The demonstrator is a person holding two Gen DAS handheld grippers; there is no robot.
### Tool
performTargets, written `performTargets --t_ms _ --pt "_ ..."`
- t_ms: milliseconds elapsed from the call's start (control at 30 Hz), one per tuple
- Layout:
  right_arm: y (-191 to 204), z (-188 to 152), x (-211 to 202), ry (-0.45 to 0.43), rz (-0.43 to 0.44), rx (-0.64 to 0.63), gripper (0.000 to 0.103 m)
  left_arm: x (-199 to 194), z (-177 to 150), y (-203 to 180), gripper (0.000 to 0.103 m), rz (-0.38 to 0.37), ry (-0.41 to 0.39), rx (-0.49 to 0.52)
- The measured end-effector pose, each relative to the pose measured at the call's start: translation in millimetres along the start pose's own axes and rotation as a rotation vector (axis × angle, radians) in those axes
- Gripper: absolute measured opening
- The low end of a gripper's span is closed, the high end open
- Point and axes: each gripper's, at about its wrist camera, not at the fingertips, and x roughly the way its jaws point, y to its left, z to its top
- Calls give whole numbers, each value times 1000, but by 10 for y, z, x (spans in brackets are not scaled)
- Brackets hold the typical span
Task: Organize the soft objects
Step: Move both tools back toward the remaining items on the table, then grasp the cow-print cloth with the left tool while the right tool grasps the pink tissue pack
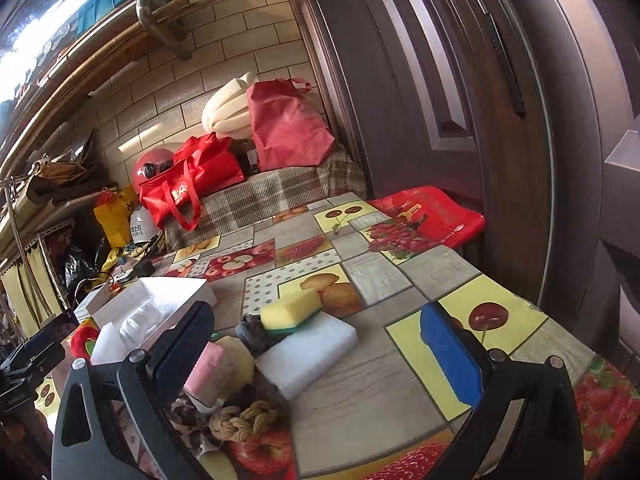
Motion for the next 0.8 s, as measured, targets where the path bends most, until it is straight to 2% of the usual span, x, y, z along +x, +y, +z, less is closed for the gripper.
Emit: performTargets --t_ms 100,233,433,533,633,700,733,767,800 --pt "-178 3 10 41 -31 37 103 15 -9 -47 103 -33 10 3" --pt "-326 -13 18 66 -18 106 103 93 -20 -216 103 -119 69 24" --pt "-239 -45 165 155 8 66 103 317 -58 -738 103 -329 227 90" --pt "-183 -62 212 186 16 36 103 520 -83 -1023 102 -352 326 129" --pt "-158 -63 221 194 36 20 103 721 -81 -1179 95 -395 391 104" --pt "-153 -63 234 200 45 18 103 872 -119 -1263 82 -390 457 101" --pt "-158 -67 240 204 45 19 103 937 -153 -1291 58 -389 497 104" --pt "-161 -68 258 213 43 21 103 971 -170 -1298 45 -391 519 102" --pt "-169 -71 287 227 41 24 103 954 -171 -1277 44 -394 512 91"
